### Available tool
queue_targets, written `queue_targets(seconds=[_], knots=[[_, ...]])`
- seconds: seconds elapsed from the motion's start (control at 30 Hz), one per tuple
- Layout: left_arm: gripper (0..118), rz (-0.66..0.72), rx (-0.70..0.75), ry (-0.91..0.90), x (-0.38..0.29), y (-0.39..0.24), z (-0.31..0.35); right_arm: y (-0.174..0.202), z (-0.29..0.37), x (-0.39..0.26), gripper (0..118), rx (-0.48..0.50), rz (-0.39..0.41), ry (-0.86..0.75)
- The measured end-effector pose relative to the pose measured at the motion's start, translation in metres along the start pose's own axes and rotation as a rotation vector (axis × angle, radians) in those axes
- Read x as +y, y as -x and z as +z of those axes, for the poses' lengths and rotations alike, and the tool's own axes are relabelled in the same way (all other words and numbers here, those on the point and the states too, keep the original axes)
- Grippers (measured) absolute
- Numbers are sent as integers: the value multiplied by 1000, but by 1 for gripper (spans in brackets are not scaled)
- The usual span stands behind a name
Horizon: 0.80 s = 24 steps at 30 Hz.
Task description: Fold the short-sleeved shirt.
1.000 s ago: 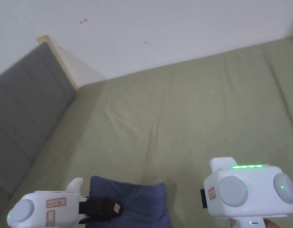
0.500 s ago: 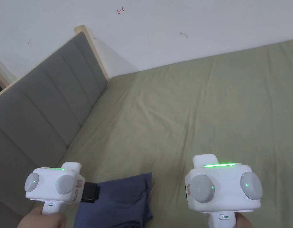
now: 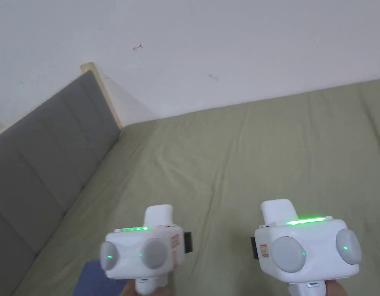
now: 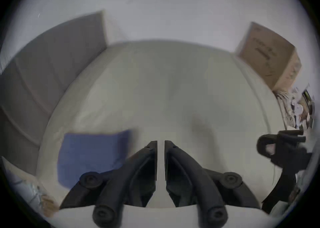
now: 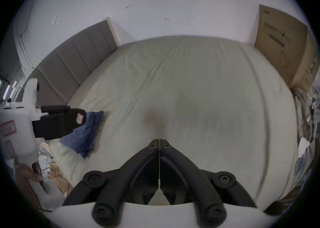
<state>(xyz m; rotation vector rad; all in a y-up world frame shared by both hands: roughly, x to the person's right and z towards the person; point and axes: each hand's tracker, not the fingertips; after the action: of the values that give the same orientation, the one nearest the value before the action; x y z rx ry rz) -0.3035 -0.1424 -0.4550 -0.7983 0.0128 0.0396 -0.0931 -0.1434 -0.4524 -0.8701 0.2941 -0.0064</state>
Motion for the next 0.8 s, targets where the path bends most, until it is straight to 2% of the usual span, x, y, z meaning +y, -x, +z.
queue_targets(seconds=[0.13, 0.23, 0.4, 0.47, 0.53, 0.57, 0.6, 0.63, 0.67, 0.7, 0.77, 0.8], knots=[[7, -60, -67, -304, 27, -95, 53, -69, 67, 11, 1, -88, -17, -183], [7, -108, -52, -487, 41, -144, 106, -109, 125, 21, 1, -153, -39, -380], [7, -22, -4, -721, 47, -177, 183, -148, 211, 26, 1, -200, -35, -667], [7, 27, -27, -768, 43, -178, 202, -160, 236, 21, 1, -215, -47, -729], [7, 14, 10, -797, 41, -182, 213, -171, 253, 15, 4, -244, -51, -776], [11, 3, 32, -821, 38, -182, 217, -174, 260, 12, 23, -265, -52, -795], [25, -4, 57, -838, 34, -182, 221, -177, 265, 9, 49, -302, -55, -826], [55, -4, 66, -841, 33, -184, 221, -180, 267, 7, 77, -322, -60, -835], [101, 2, 58, -836, 31, -182, 222, -183, 269, 7, 103, -309, -60, -828], [116, 10, 50, -828, 30, -179, 223, -185, 272, 4, 111, -309, -62, -832], [118, 50, 12, -834, 26, -174, 225, -184, 275, 0, 118, -338, -61, -846], [118, 66, 15, -850, 22, -172, 227, -185, 274, 0, 118, -349, -53, -846]])
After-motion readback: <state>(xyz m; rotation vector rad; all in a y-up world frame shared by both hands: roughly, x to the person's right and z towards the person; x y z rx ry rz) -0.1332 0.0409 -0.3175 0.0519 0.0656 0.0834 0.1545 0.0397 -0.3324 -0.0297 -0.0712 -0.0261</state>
